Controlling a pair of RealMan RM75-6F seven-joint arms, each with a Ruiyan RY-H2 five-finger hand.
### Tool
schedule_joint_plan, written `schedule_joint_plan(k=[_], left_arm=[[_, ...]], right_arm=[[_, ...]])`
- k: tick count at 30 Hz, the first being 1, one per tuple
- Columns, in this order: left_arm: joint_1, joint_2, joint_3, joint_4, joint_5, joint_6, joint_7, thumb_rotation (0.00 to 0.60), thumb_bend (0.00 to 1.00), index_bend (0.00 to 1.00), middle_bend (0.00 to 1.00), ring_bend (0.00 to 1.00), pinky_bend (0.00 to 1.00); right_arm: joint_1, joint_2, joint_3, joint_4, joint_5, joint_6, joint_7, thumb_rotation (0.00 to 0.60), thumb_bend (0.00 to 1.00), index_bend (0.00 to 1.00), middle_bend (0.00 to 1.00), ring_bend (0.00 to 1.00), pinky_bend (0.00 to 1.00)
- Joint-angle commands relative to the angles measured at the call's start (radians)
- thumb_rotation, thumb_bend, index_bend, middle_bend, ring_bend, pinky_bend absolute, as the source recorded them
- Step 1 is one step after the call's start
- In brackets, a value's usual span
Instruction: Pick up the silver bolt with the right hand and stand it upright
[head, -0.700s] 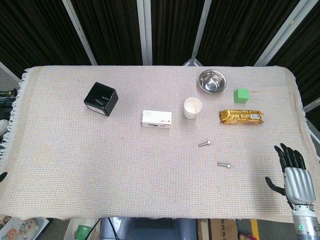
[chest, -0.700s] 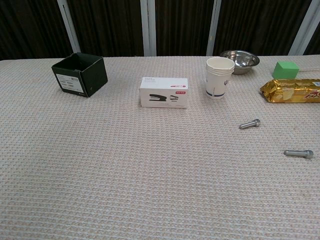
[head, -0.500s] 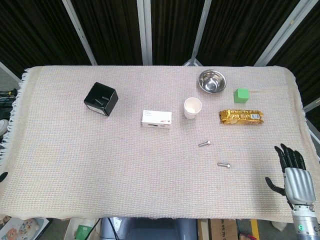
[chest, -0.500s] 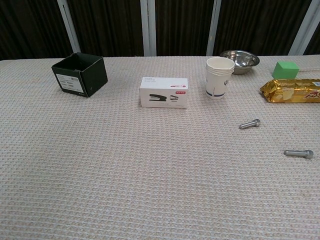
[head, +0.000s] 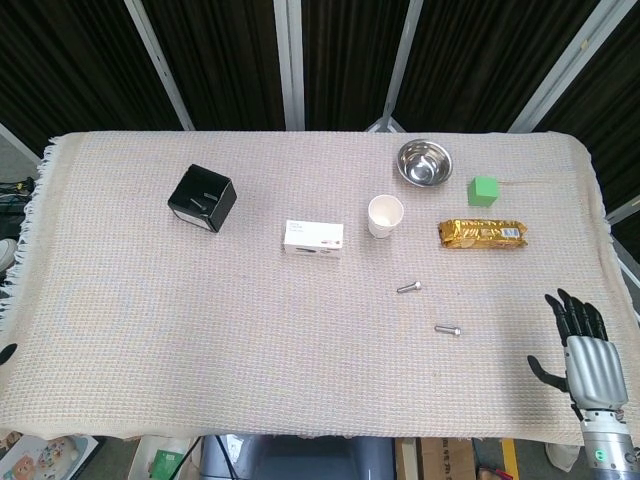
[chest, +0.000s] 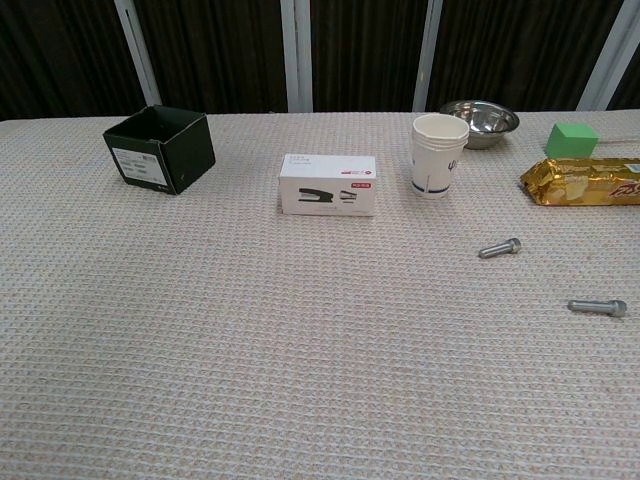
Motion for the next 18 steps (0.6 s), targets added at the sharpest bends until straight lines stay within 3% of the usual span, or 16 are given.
schedule_joint_plan(k=[1,9,18], left_arm=[[0.002,0.002,0.002,-0.003,-0.001,0.0,-0.001,0.6,0.04,0.14,0.09,0.01,0.01],[0.005,0.003,0.0,-0.004,-0.002,0.006,-0.005,0.6,0.04,0.14,0.09,0.01,0.01],[-0.003,-0.002,0.0,-0.002,-0.003,-0.006,0.007,0.6,0.04,0.14,0.09,0.01,0.01]], right_arm=[[0.002,-0.004,-0.001,-0.002,-0.001,-0.006,0.003,0.6,0.25,0.15,0.0,0.0,0.0],[0.04,-0.031,0.011,-0.028,0.013,-0.067,0.013,0.6,0.25,0.23,0.0,0.0,0.0],[0.164,-0.075,0.077,-0.087,0.179,-0.259,-0.112,0.6,0.25,0.31,0.0,0.0,0.0]])
